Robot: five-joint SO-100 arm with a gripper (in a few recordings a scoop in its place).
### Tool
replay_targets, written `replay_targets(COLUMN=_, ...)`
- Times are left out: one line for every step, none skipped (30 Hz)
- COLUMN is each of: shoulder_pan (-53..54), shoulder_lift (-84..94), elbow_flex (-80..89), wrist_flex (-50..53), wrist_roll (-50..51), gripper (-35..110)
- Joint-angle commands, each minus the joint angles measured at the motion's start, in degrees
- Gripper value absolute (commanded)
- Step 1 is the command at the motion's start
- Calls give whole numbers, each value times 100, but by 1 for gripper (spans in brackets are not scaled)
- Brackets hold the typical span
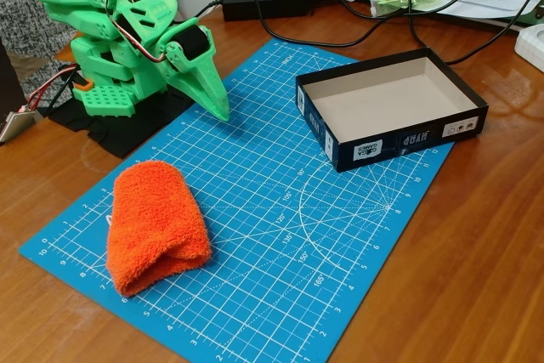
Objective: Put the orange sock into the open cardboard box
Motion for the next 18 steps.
replay_targets(shoulder_pan=-35, shoulder_lift=123, elbow_flex=-211, wrist_flex=861, wrist_roll=114, gripper=0)
replay_targets(shoulder_pan=-26, shoulder_lift=123, elbow_flex=-211, wrist_flex=861, wrist_roll=123, gripper=0)
replay_targets(shoulder_pan=-18, shoulder_lift=123, elbow_flex=-211, wrist_flex=861, wrist_roll=132, gripper=0)
replay_targets(shoulder_pan=-18, shoulder_lift=123, elbow_flex=-211, wrist_flex=861, wrist_roll=132, gripper=0)
replay_targets(shoulder_pan=-18, shoulder_lift=123, elbow_flex=-211, wrist_flex=861, wrist_roll=132, gripper=0)
replay_targets(shoulder_pan=-18, shoulder_lift=123, elbow_flex=-211, wrist_flex=861, wrist_roll=132, gripper=0)
replay_targets(shoulder_pan=-18, shoulder_lift=123, elbow_flex=-211, wrist_flex=861, wrist_roll=132, gripper=0)
replay_targets(shoulder_pan=-26, shoulder_lift=123, elbow_flex=-211, wrist_flex=861, wrist_roll=123, gripper=0)
replay_targets(shoulder_pan=-44, shoulder_lift=123, elbow_flex=-211, wrist_flex=870, wrist_roll=105, gripper=0)
replay_targets(shoulder_pan=-79, shoulder_lift=123, elbow_flex=-220, wrist_flex=870, wrist_roll=79, gripper=0)
replay_targets(shoulder_pan=-123, shoulder_lift=123, elbow_flex=-220, wrist_flex=879, wrist_roll=44, gripper=0)
replay_targets(shoulder_pan=-149, shoulder_lift=123, elbow_flex=-229, wrist_flex=879, wrist_roll=18, gripper=0)
replay_targets(shoulder_pan=-149, shoulder_lift=123, elbow_flex=-229, wrist_flex=879, wrist_roll=18, gripper=0)
replay_targets(shoulder_pan=-141, shoulder_lift=123, elbow_flex=-229, wrist_flex=879, wrist_roll=18, gripper=0)
replay_targets(shoulder_pan=-132, shoulder_lift=123, elbow_flex=-229, wrist_flex=879, wrist_roll=26, gripper=0)
replay_targets(shoulder_pan=-123, shoulder_lift=123, elbow_flex=-229, wrist_flex=879, wrist_roll=26, gripper=0)
replay_targets(shoulder_pan=-123, shoulder_lift=123, elbow_flex=-229, wrist_flex=879, wrist_roll=26, gripper=0)
replay_targets(shoulder_pan=-123, shoulder_lift=123, elbow_flex=-229, wrist_flex=879, wrist_roll=35, gripper=0)
